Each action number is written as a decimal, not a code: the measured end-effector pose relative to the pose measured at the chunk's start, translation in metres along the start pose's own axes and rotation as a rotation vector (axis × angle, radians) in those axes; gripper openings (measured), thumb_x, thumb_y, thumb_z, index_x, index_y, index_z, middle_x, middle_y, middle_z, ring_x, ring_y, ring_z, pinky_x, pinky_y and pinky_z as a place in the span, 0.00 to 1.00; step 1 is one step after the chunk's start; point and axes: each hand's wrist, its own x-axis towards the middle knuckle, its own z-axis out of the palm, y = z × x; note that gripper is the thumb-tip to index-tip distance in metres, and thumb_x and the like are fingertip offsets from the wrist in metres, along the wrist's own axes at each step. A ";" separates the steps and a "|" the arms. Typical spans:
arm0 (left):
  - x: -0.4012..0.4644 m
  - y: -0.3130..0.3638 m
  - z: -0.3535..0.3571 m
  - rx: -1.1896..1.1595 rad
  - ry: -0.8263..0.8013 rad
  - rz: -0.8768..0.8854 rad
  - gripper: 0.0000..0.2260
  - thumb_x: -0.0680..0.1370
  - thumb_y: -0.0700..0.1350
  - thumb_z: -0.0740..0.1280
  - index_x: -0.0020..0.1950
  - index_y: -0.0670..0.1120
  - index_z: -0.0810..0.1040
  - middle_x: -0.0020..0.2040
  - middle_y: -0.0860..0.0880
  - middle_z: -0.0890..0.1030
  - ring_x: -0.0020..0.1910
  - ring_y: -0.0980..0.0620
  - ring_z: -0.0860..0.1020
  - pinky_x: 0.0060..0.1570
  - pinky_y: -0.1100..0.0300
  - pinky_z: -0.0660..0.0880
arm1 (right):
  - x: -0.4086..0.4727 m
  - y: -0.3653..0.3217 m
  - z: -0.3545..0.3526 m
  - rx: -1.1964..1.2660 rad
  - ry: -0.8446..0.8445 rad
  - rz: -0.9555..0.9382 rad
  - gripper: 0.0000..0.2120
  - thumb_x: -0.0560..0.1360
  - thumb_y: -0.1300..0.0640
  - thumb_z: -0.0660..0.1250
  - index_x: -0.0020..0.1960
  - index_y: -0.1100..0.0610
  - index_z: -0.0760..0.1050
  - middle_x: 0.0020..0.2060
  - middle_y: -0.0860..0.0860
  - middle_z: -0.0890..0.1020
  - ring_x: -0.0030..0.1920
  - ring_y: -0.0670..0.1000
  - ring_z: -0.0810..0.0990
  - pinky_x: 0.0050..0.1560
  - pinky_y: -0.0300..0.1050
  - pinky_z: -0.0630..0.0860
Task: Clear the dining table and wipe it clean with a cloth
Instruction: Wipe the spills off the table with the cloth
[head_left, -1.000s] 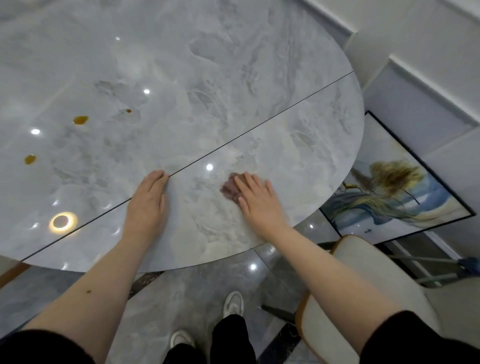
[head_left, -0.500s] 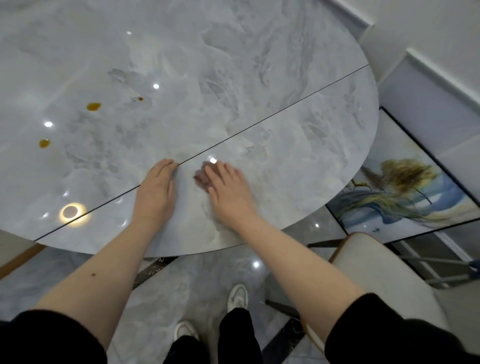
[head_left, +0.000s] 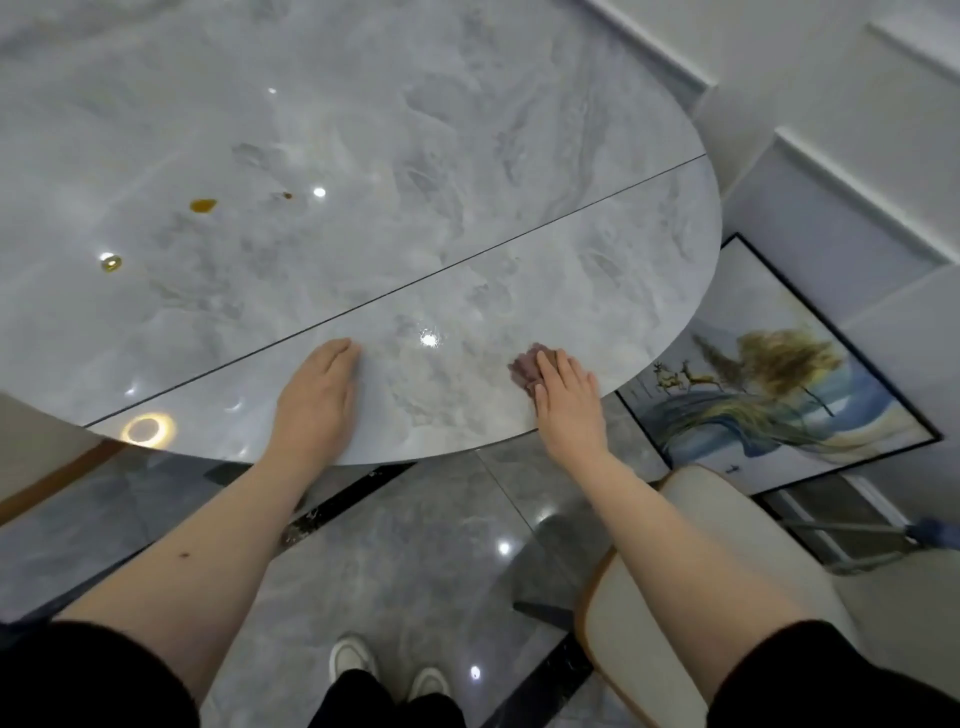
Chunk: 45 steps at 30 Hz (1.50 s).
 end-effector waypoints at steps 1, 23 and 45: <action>-0.006 0.001 0.000 -0.017 0.014 -0.040 0.20 0.77 0.41 0.54 0.66 0.36 0.72 0.66 0.37 0.72 0.65 0.38 0.71 0.64 0.46 0.69 | -0.002 -0.011 0.004 0.002 0.015 0.023 0.22 0.83 0.54 0.47 0.76 0.55 0.54 0.76 0.54 0.56 0.76 0.54 0.53 0.75 0.48 0.44; -0.055 -0.094 -0.085 0.026 0.127 -0.287 0.16 0.78 0.34 0.58 0.66 0.35 0.70 0.67 0.38 0.71 0.66 0.40 0.69 0.67 0.51 0.64 | 0.021 -0.244 -0.005 1.511 -0.444 0.396 0.22 0.76 0.55 0.61 0.66 0.66 0.68 0.51 0.58 0.82 0.44 0.51 0.79 0.51 0.44 0.73; 0.074 -0.307 -0.155 0.041 0.105 -0.230 0.18 0.79 0.36 0.57 0.68 0.33 0.67 0.68 0.34 0.69 0.69 0.35 0.66 0.71 0.45 0.59 | 0.080 -0.403 0.088 0.372 0.098 -0.354 0.16 0.79 0.59 0.59 0.63 0.62 0.75 0.67 0.54 0.73 0.72 0.51 0.64 0.74 0.43 0.55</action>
